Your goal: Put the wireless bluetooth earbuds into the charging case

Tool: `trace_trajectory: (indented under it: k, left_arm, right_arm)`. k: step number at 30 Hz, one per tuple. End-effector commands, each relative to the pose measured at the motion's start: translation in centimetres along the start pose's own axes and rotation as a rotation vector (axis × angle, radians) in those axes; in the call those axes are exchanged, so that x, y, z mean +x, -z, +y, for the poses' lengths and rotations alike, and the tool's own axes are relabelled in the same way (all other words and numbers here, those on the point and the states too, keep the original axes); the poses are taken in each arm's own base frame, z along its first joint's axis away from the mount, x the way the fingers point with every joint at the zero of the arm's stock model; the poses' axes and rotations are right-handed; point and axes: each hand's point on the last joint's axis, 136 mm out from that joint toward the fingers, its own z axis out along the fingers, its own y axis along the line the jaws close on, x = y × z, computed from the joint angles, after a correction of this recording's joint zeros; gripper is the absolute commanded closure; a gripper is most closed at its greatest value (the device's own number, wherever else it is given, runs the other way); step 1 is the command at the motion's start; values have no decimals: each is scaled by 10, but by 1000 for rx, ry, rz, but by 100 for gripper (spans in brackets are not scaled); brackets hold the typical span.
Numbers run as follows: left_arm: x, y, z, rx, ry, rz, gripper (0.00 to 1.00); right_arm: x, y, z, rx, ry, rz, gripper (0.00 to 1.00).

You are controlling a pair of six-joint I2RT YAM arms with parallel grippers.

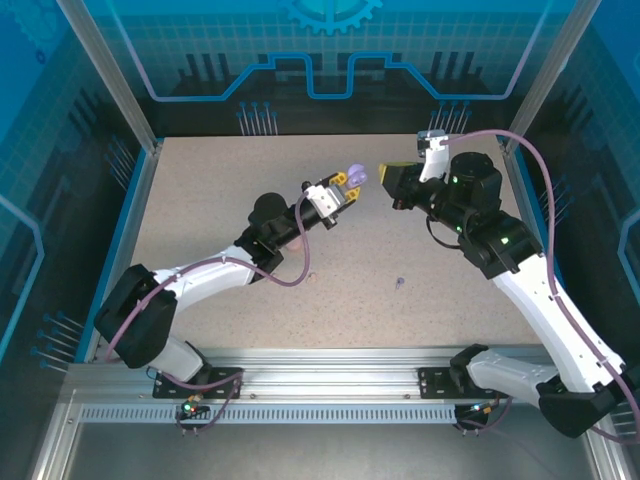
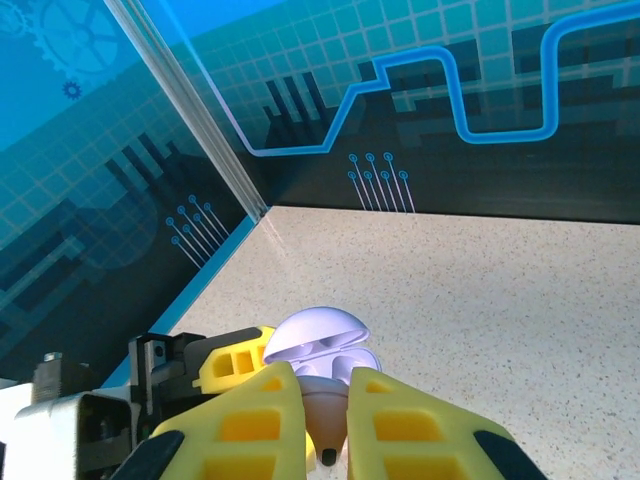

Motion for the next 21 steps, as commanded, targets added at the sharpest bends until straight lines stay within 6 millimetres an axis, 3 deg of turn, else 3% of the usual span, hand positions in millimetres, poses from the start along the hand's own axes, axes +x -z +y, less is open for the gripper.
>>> trace_trajectory:
  k: [1,21]
  left_arm:
    - [-28,-4,10,-30,7,-77,100]
    - [-39,2,7,-15,43,-86,100]
  right_arm:
    - [-1,-8,9,-41,-3,-23,89]
    - [18,-38,15,-48,-12,11,89]
